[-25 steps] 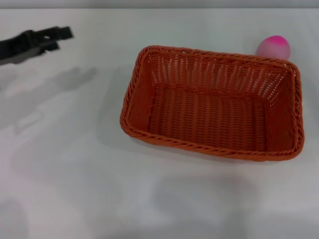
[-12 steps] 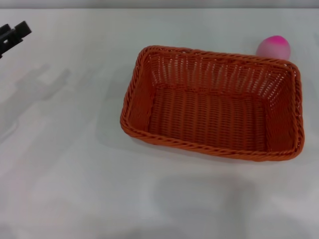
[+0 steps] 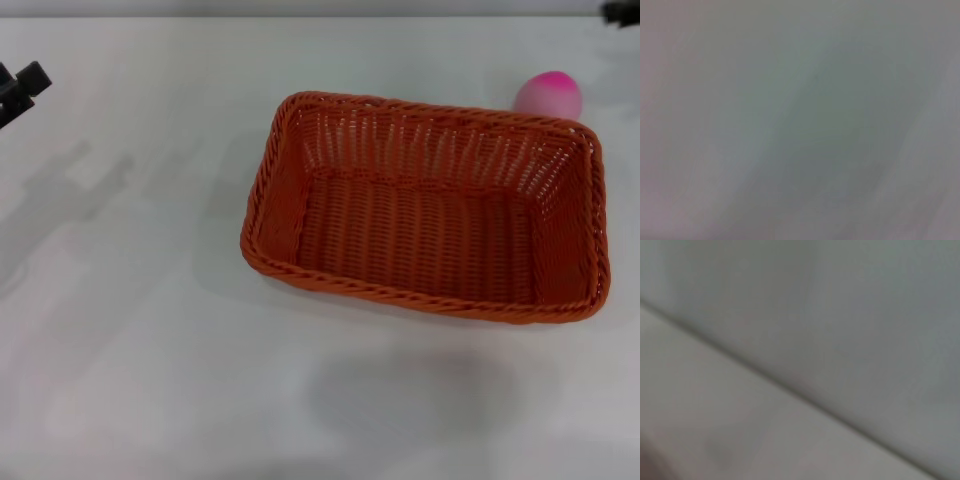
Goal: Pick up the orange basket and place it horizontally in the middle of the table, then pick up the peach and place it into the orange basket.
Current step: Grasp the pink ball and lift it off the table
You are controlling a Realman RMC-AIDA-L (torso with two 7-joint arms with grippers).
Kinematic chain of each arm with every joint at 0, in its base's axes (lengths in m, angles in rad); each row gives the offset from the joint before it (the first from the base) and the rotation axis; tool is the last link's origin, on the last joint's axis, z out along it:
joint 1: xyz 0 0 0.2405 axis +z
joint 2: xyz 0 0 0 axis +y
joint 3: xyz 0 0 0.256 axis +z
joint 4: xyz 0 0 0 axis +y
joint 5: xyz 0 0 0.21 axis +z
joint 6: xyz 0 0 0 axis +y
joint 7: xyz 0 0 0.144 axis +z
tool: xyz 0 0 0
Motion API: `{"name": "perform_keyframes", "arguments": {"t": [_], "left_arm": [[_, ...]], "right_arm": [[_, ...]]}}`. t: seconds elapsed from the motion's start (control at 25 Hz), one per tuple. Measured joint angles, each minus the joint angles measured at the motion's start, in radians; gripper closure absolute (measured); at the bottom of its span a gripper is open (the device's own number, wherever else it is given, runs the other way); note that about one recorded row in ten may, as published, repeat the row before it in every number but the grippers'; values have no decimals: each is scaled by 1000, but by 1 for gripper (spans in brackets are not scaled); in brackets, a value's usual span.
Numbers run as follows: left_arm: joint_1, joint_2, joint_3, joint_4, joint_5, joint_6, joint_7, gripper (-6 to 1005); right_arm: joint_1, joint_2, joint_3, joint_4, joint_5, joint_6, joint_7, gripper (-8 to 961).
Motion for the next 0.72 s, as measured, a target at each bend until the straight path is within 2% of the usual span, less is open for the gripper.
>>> {"name": "perform_keyframes", "arguments": {"t": [0.12,0.16,0.36,0.56,0.72], "left_arm": [[16,-2,0,0,-17,-29,33,259],[21,-2,-1,1,-22,-34,44,260],[25,-5,6,8,-26,-49,64,260],[30,-6,6,14,-26,-100,84,260],[31,-7,7,23,-29,-137,110,261]], "right_arm": [[62,36,-83,18,-98,-2,91,139],[62,36,-83,18,-98,-2,91,139],[110,68,-123,69,-178,-25,174,140],[133,89,-131,107,-274,-82,235,140],[140,91,-158,137,-323,-122,278,141]]}}
